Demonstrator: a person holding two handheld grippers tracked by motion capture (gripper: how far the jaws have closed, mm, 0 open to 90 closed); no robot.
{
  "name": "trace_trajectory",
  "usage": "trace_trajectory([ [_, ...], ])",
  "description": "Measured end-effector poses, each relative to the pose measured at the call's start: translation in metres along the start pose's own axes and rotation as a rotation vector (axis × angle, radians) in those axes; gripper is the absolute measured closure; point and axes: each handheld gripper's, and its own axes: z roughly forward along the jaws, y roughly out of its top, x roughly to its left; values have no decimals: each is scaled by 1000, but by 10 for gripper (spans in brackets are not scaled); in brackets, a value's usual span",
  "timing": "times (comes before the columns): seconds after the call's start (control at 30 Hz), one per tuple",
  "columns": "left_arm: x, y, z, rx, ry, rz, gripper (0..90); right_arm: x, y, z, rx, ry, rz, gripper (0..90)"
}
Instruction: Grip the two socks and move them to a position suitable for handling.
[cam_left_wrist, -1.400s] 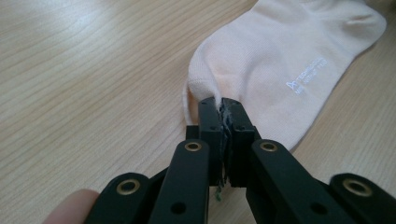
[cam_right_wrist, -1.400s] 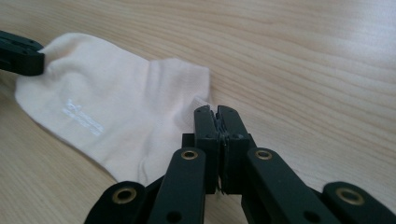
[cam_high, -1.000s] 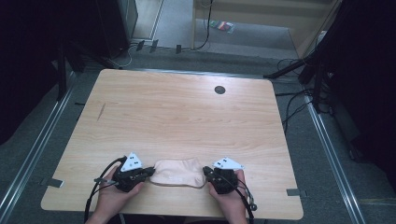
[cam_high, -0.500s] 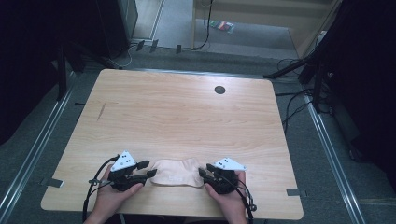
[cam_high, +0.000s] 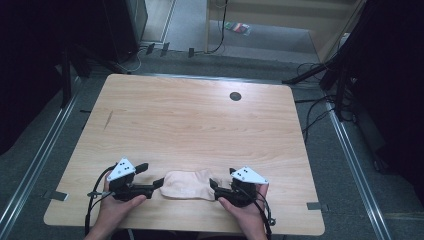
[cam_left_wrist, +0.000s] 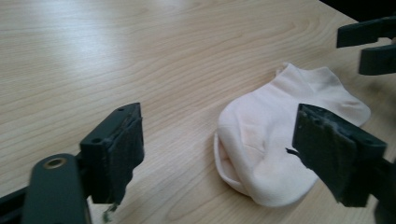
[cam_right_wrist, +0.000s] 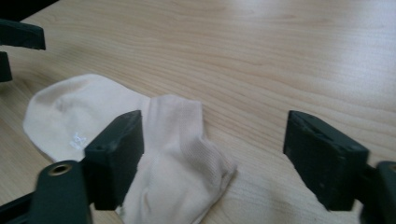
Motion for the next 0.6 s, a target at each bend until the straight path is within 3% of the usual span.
trace_trajectory([
  [0.2, 10, 1, -8, -30, 31, -19, 77, -2, 4, -1, 3, 4, 25, 33],
  [0.37, 19, 0, -14, -43, 77, -31, 77, -7, 5, -4, -7, 31, 47, 7],
  [0.6, 27, -1, -20, -57, 138, -40, 77, -13, 10, -11, -30, 7, 40, 3],
])
